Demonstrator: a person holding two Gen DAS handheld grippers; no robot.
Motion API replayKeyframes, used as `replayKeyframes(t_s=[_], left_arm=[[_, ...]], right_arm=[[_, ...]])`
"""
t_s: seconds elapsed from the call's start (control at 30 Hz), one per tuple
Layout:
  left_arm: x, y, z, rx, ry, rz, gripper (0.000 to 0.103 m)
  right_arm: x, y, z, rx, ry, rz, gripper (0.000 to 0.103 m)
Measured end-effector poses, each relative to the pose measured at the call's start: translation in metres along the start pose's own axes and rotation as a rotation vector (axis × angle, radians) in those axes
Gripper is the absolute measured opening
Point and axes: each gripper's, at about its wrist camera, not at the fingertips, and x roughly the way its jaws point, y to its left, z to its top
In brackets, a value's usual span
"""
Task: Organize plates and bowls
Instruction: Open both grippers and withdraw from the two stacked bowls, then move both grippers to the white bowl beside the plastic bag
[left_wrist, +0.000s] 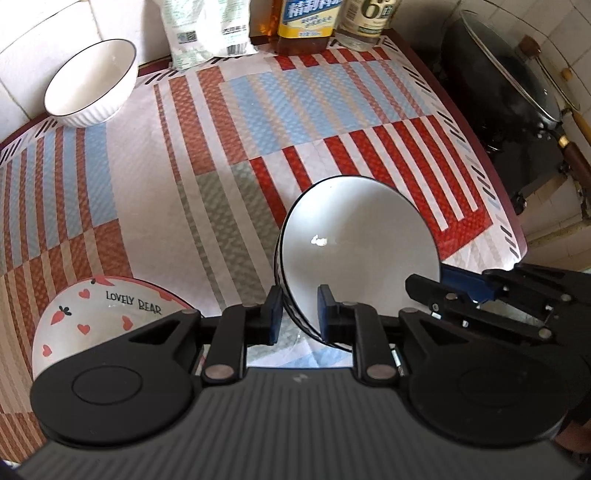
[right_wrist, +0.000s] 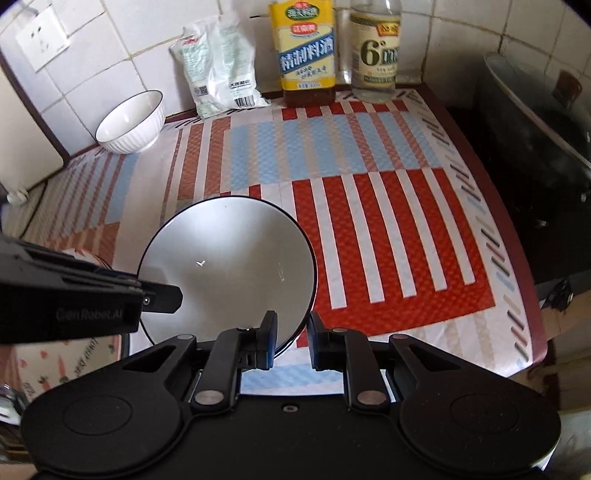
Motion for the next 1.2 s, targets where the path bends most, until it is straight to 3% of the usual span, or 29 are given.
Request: replayKeyframes(t_s=[0.27, 0.4, 0.57, 0.7, 0.8, 0.87, 1.2], left_arm=[[-0.006, -0.001, -0.002, 0.019, -0.011, 0.002, 0.02], [-0.021, 0.001, -0.005, 0.043, -0.043, 0.01, 0.024], [-0.044, 0.012, -0.011, 0.038, -0.086, -0.017, 0.026], [-0.068, 0.021, -0.018, 0.049, -0.141, -0.026, 0.031], [-0.085, 0.026, -0.025, 0.091, -0.172, -0.014, 0.031], [-0.095, 0.03, -0.03, 0.109, -0.191, -0.01, 0.032], [-0.144, 0.073, -0.052, 0.107, -0.283, -0.02, 0.041]], right_arm=[[-0.004, -0.003, -0.001, 0.012, -0.031, 0.012, 0.026], [-0.023, -0.001, -0.001, -0.037, -0.11, 0.061, 0.042], [-0.049, 0.014, -0.005, -0.18, -0.197, 0.099, 0.051], [-0.066, 0.022, -0.009, -0.222, -0.247, 0.136, 0.057], [-0.076, 0.03, -0.01, -0.253, -0.274, 0.144, 0.058], [-0.078, 0.038, -0.006, -0.276, -0.247, 0.141, 0.058], [-0.104, 0.079, -0.001, -0.33, -0.352, 0.151, 0.063]])
